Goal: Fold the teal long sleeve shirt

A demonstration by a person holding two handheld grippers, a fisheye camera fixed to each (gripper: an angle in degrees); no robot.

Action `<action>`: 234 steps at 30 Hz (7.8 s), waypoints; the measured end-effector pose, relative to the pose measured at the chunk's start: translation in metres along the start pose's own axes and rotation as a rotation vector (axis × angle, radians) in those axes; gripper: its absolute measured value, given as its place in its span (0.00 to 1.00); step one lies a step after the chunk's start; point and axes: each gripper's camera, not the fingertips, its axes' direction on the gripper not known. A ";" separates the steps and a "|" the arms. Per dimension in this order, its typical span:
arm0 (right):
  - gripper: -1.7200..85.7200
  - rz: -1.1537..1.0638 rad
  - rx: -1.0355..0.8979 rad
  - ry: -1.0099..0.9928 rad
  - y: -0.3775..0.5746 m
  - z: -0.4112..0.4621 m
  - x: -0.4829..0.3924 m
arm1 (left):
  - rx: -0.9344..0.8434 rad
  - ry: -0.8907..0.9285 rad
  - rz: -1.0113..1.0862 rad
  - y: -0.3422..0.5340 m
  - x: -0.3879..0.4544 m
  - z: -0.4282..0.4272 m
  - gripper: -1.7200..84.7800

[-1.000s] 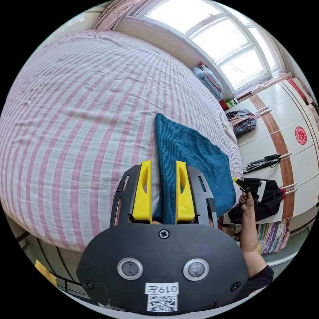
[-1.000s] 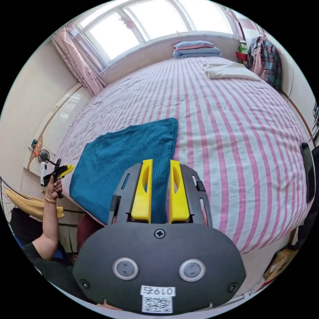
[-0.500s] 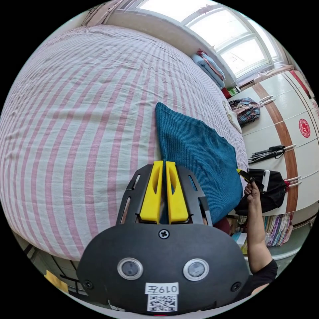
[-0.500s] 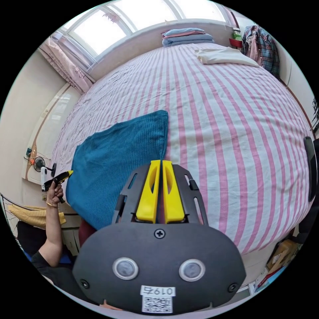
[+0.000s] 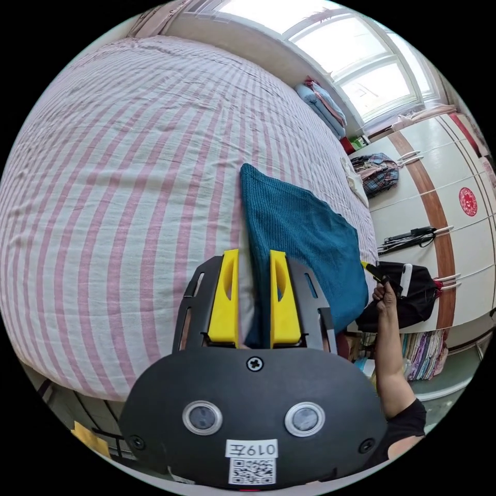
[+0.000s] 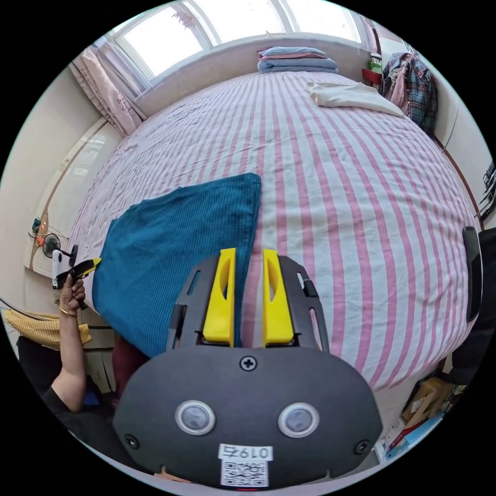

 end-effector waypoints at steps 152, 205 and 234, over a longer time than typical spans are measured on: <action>0.02 -1.015 0.600 0.381 0.244 -0.317 -1.008 | -0.096 0.729 -0.269 -0.027 -0.185 0.112 0.22; 0.02 -0.334 0.674 -0.338 0.207 -0.260 -0.455 | -0.143 0.371 0.038 -0.453 0.419 0.249 0.04; 0.02 0.403 0.626 -0.511 0.337 -0.137 -0.094 | -0.330 0.068 0.073 -0.464 0.916 0.473 0.04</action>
